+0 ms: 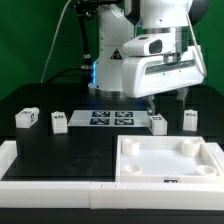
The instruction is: Assemble one leg
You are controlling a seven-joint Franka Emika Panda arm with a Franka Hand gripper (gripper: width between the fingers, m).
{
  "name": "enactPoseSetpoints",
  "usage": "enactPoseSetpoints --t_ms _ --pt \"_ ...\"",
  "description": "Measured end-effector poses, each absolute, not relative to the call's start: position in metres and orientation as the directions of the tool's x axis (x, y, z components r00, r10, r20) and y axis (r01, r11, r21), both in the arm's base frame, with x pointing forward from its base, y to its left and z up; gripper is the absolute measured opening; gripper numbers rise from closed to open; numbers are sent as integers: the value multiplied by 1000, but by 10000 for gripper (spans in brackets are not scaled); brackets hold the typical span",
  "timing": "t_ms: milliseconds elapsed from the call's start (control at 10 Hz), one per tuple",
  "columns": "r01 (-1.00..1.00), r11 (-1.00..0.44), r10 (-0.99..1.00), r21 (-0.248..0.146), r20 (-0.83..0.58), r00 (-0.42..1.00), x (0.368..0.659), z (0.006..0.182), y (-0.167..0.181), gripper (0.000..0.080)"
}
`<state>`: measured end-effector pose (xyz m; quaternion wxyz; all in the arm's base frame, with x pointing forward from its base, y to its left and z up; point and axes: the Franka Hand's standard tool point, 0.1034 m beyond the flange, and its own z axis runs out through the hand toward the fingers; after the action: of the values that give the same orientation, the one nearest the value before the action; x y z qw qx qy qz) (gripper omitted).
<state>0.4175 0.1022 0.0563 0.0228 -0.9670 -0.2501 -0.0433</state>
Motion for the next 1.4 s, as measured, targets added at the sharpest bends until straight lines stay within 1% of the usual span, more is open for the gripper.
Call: enactPoseSetpoints --t_ms 200,300,500,700,1000,1100,1200,1300,1400 --pt "234 -970 229 -61 79 970 411 54 120 649" --pt "108 -991 103 -77 66 993 407 54 130 649" --pt "-83 -992 -87 -97 45 995 401 53 148 649" --pt "-263 -958 -267 -112 23 963 402 53 148 649" --pt "-227 -969 -228 -101 -8 974 400 52 146 649" --pt "-224 -971 -217 -79 -82 973 391 48 144 649" --pt "-225 -972 -209 -61 -196 958 387 48 144 649" --pt "-224 -973 -205 -57 -233 951 389 47 148 649" --pt "-216 -976 -191 -35 -342 920 379 46 150 649"
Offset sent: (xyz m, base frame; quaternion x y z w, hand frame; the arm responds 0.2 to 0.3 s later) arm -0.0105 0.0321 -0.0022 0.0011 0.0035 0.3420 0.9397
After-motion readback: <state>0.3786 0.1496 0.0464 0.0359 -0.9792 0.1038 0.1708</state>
